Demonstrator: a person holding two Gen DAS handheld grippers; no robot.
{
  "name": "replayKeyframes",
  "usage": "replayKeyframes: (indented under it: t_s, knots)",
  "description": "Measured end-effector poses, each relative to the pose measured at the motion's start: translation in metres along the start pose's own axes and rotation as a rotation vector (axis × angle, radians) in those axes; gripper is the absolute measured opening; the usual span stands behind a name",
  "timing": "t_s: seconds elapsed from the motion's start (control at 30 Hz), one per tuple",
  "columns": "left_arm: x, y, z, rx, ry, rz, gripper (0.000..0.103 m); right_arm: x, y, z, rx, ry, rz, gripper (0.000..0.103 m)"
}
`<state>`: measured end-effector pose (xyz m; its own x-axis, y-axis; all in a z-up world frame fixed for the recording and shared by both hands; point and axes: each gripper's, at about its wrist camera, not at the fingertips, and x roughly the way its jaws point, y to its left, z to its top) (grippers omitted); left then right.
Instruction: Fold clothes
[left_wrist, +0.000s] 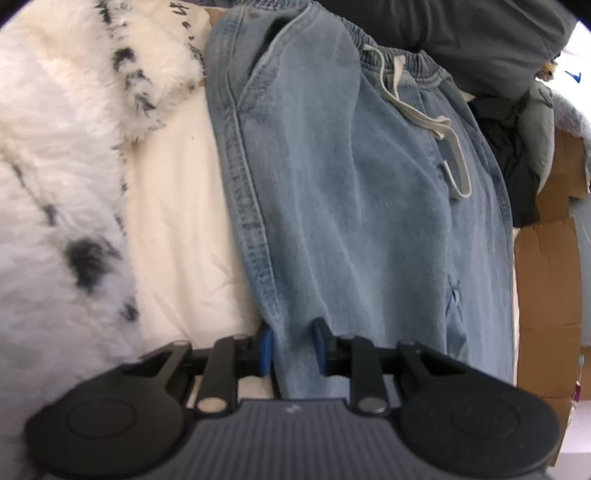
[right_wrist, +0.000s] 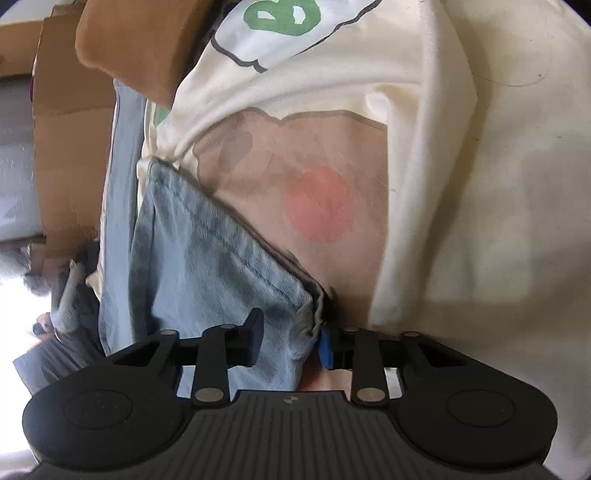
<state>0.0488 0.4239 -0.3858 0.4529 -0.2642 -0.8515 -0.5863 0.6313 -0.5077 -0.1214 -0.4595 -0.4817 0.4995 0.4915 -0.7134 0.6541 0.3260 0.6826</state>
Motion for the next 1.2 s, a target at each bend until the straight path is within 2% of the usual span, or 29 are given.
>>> replayKeyframes:
  t_s: [0.03,0.07,0.1,0.17,0.23,0.3,0.37,0.53,0.6,0.87,1.03,1.2]
  knots:
    - [0.001,0.0,0.0,-0.004,-0.007,0.001,0.024,0.002,0.0,0.0,0.008,-0.001,0.0,0.024]
    - [0.002,-0.001,0.0,-0.007,-0.012,0.001,0.023,0.005,0.0,0.0,0.005,0.001,-0.012,0.01]
    - [0.002,-0.001,-0.001,-0.008,-0.017,0.003,0.023,0.005,0.001,0.0,-0.008,0.008,-0.028,0.009]
    - [0.0,-0.002,-0.002,0.001,-0.017,0.013,0.01,0.001,0.01,0.0,-0.056,0.02,-0.061,0.009]
    - [-0.005,-0.007,0.0,0.025,-0.008,0.039,0.007,-0.008,0.022,0.001,-0.098,0.027,-0.077,0.009]
    - [-0.012,-0.012,0.002,0.045,0.006,0.058,0.006,-0.019,0.035,0.0,-0.132,0.032,-0.088,0.008]
    - [-0.018,-0.023,0.005,0.098,0.031,0.112,0.005,-0.033,0.046,-0.002,-0.168,0.036,-0.101,0.008]
    - [-0.031,-0.04,0.012,0.166,0.073,0.154,0.004,-0.075,0.066,-0.011,-0.263,0.052,-0.149,0.008]
    - [-0.033,-0.041,0.014,0.182,0.086,0.17,0.004,-0.08,0.075,-0.017,-0.285,0.064,-0.174,0.008]
    - [-0.027,-0.028,0.011,0.196,0.117,0.21,0.004,-0.102,0.043,-0.05,-0.255,0.104,-0.266,0.008]
    - [-0.02,-0.016,0.016,0.127,0.124,0.172,0.009,-0.098,0.018,-0.063,-0.209,0.095,-0.305,0.008]
    - [-0.026,-0.013,0.03,0.081,0.041,0.148,0.013,-0.095,0.008,-0.066,-0.185,0.08,-0.321,0.008]
